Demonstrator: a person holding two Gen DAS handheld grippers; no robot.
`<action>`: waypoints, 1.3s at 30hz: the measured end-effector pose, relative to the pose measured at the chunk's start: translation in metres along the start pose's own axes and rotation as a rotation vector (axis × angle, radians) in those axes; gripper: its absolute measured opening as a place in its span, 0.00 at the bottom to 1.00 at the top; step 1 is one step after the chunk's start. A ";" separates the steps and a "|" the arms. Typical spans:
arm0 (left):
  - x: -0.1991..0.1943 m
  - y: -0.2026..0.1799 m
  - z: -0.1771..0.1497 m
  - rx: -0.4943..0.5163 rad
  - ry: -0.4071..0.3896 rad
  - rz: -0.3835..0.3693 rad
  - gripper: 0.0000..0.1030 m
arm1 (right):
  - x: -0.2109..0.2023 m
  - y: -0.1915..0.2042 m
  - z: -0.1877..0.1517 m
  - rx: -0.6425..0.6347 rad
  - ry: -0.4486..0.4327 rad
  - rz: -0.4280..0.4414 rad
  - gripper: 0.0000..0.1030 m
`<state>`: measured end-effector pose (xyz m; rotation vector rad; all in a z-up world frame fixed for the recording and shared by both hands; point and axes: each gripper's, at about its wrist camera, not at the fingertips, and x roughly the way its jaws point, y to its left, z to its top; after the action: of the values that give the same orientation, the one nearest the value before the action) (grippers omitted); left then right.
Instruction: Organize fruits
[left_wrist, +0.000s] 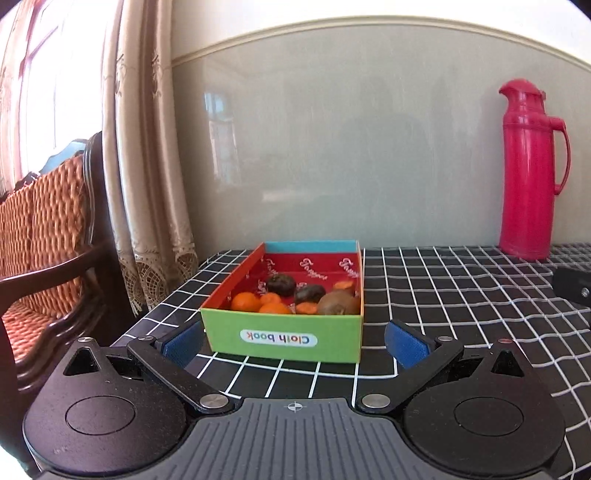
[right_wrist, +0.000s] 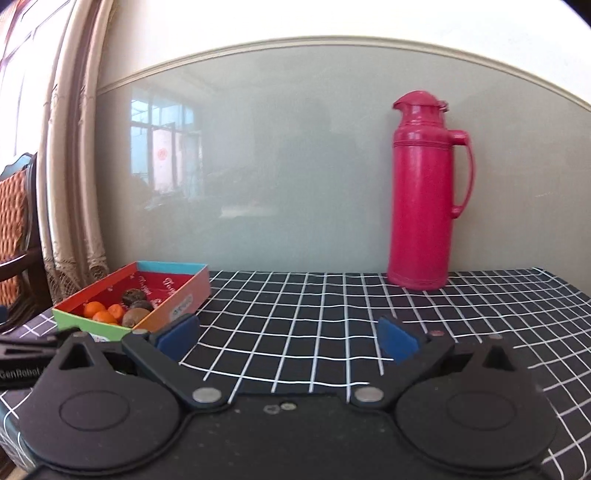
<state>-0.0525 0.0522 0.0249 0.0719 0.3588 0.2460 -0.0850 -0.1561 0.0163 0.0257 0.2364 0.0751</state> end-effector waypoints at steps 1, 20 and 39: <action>0.000 0.000 0.000 -0.004 0.005 -0.006 1.00 | -0.001 0.002 0.001 -0.025 -0.007 -0.015 1.00; 0.024 0.010 -0.003 -0.064 0.062 0.006 1.00 | 0.034 0.006 -0.016 0.007 0.024 -0.042 1.00; 0.024 0.005 -0.004 -0.040 0.056 0.002 1.00 | 0.028 0.010 -0.015 -0.015 -0.007 0.003 1.00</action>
<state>-0.0338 0.0632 0.0138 0.0263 0.4097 0.2573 -0.0620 -0.1438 -0.0041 0.0116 0.2292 0.0793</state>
